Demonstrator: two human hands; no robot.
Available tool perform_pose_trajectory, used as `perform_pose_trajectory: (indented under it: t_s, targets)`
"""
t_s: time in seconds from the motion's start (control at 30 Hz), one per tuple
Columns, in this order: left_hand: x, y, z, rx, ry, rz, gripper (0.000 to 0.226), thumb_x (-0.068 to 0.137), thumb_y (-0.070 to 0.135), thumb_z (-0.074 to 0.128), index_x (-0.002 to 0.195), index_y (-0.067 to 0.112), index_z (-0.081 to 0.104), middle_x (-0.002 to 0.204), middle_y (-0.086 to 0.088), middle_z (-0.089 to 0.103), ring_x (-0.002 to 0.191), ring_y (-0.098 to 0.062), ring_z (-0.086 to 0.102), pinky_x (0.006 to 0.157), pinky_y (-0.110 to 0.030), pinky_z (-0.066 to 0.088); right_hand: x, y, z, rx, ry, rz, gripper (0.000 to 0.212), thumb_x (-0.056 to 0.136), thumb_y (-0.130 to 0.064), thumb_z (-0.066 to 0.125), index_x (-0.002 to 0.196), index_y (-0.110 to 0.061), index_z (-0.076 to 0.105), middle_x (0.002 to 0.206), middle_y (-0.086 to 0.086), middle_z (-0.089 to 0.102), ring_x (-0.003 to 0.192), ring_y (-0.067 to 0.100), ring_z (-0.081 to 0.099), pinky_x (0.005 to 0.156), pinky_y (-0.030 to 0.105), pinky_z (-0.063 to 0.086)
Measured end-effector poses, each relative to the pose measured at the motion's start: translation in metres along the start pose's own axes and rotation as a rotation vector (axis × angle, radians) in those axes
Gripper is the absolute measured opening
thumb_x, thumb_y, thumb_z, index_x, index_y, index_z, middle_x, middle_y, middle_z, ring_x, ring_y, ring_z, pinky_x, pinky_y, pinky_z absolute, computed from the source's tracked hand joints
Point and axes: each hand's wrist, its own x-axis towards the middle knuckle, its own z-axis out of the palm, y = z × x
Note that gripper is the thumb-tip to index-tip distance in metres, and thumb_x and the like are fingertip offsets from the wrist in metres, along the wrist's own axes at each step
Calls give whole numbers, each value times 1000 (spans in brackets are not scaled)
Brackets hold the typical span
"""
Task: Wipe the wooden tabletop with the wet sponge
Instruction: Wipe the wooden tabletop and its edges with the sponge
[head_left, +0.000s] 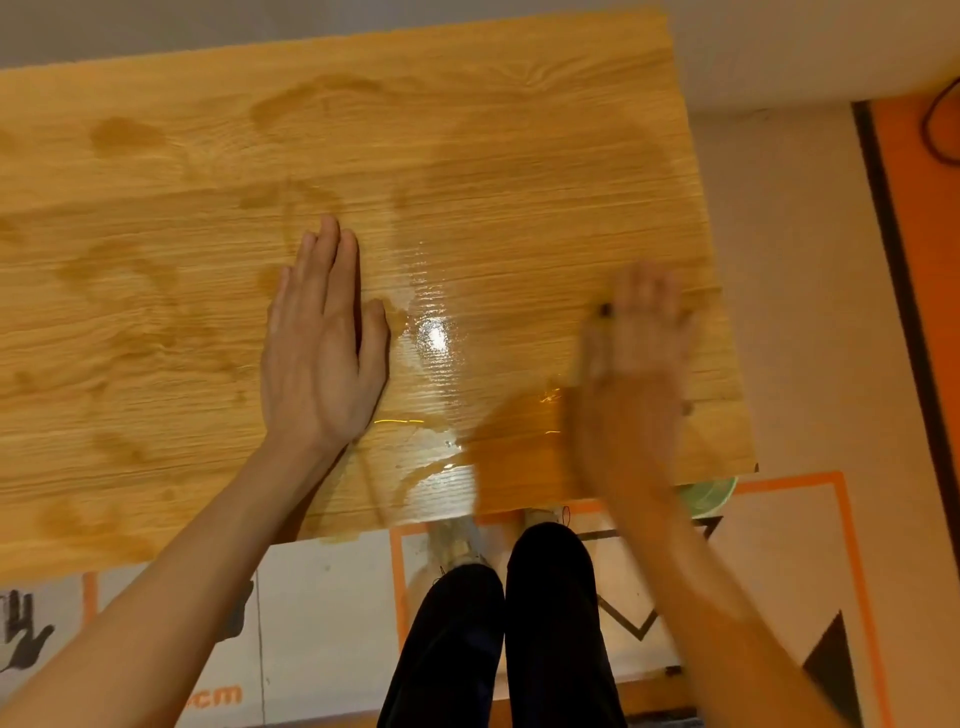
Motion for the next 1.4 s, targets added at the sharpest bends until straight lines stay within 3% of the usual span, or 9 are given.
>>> perform_pose_trajectory:
  t_s: [0.13,0.23,0.4,0.63,0.8,0.97,1.07,1.2,1.4]
  targets:
    - [-1,0,0,11,30,22,54,107,25,36,157,6,26,167,-8,19,156,-21,15,127,-34,8,-36,-68,27,81,-92,-452,58,94,0,34,150,-5,17,158,14,23,147,30,18,121,47,11]
    - [-1,0,-1,-13,20,21,54,107,24,38,157,6,27,167,-8,20,156,-21,15,127,-35,7,-11,-3,-1,3,-65,-383,64,83,6,54,144,-8,38,151,14,38,142,29,34,118,48,22]
    - [-14,-6,-14,-72,-47,27,54,105,30,36,156,11,32,167,-6,22,156,-20,15,127,-42,6,0,66,-31,194,-45,137,50,102,-15,36,151,-15,26,158,5,25,148,23,15,123,46,8]
    - [-47,-2,-8,-20,-43,26,55,106,26,31,157,8,27,168,-7,17,156,-22,13,128,-41,8,-43,-14,4,-39,-20,-49,58,93,-2,-7,151,1,-1,160,22,-1,148,39,-3,119,58,3]
    - [-47,-5,-4,11,-34,43,56,106,29,30,158,10,25,168,-7,16,156,-21,12,128,-39,7,-47,-33,8,-15,-231,-389,73,90,-23,42,154,-13,7,162,7,2,149,24,-6,118,42,-13]
    - [-48,-5,-3,7,3,52,55,105,27,30,156,7,28,167,-11,19,155,-27,15,128,-39,6,-32,55,-28,144,-11,207,54,101,-15,44,150,-5,24,158,15,22,148,32,14,120,52,12]
    - [-46,-4,-4,15,-5,36,55,105,26,31,157,8,27,167,-11,19,155,-27,14,127,-41,8,-58,-29,0,-119,-131,-64,82,89,-37,33,149,2,-8,157,26,-8,147,42,-5,119,58,5]
    - [-48,-6,-3,7,-5,46,55,105,27,30,157,8,27,167,-9,18,156,-25,13,127,-40,9,-85,-57,16,57,-183,-361,71,87,-13,44,151,-11,15,160,8,12,149,25,7,123,43,1]
    - [-48,-7,-1,-1,9,40,55,106,28,29,157,9,26,167,-9,18,156,-24,12,127,-38,6,-67,40,-20,148,100,282,46,101,-7,43,146,-7,32,153,18,34,145,33,26,115,57,27]
